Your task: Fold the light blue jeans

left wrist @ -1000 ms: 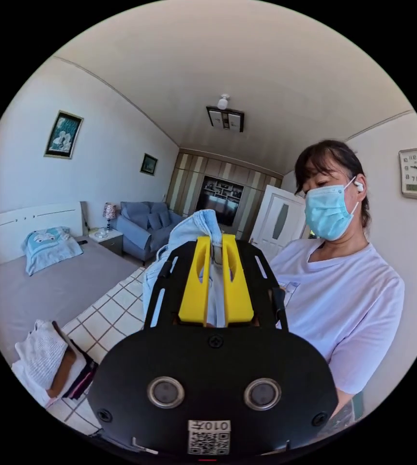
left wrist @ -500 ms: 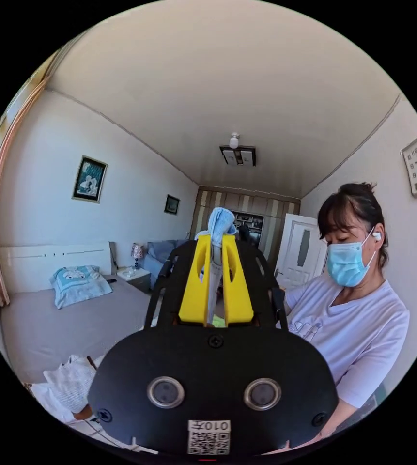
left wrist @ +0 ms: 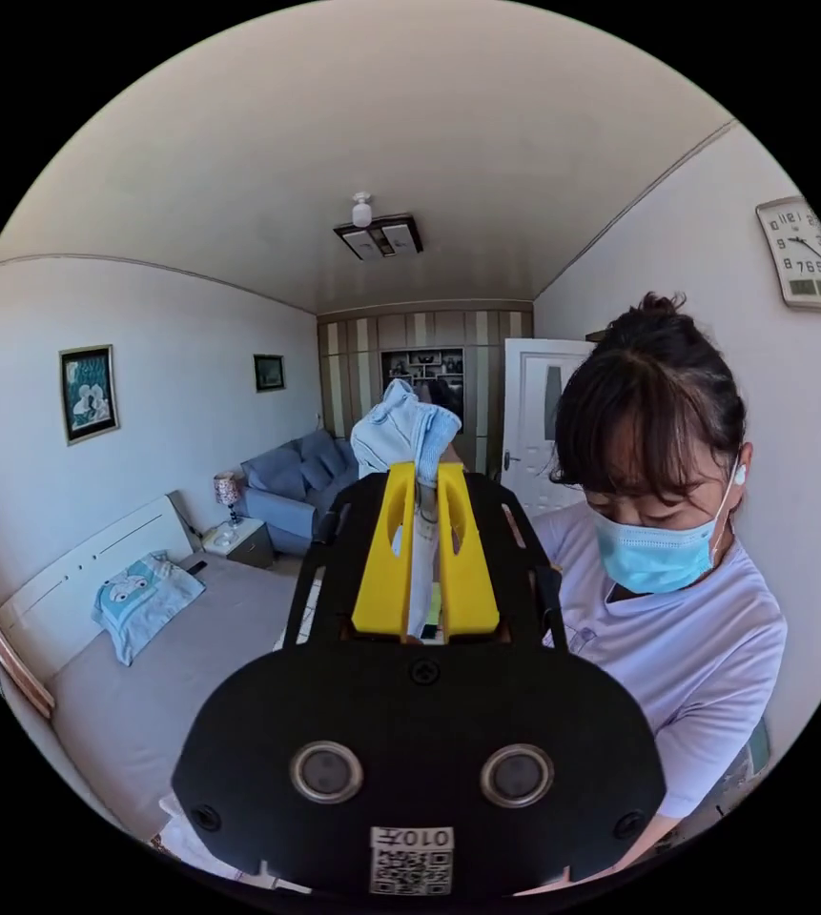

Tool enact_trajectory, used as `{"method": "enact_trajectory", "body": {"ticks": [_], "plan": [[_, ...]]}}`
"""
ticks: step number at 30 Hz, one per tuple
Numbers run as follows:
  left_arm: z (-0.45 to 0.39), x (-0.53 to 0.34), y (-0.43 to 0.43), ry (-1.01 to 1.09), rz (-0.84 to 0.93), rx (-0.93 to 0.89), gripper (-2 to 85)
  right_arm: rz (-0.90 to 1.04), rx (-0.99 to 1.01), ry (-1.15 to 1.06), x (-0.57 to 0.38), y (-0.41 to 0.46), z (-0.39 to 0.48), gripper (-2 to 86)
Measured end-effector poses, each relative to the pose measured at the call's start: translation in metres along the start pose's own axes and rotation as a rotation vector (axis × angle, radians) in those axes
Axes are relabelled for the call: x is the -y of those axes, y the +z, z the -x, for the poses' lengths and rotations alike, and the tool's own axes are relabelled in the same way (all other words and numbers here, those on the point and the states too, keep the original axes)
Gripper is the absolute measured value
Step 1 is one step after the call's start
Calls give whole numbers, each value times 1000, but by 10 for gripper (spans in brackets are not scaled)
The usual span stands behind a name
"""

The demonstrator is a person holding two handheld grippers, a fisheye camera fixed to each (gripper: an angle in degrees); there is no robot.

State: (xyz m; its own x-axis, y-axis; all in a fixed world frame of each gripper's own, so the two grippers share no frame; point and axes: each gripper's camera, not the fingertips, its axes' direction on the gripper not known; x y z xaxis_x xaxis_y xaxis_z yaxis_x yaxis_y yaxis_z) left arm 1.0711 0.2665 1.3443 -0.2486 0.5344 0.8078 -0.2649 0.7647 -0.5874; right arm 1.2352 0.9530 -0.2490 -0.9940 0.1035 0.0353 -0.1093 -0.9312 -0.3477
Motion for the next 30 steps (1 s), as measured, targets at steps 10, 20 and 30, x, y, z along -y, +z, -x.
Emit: {"method": "enact_trajectory", "body": {"ticks": [10,20,30], "plan": [[32,13,37,-14,-179,-400,36,-89,-201,-103,61,55,10,46],[88,-248,-71,-545,-369,-206,29,514,250,-294,-40,422,18,47],[109,-670,-146,-1395,-96,369,23,1221,454,-155,-408,822,128,44]]}}
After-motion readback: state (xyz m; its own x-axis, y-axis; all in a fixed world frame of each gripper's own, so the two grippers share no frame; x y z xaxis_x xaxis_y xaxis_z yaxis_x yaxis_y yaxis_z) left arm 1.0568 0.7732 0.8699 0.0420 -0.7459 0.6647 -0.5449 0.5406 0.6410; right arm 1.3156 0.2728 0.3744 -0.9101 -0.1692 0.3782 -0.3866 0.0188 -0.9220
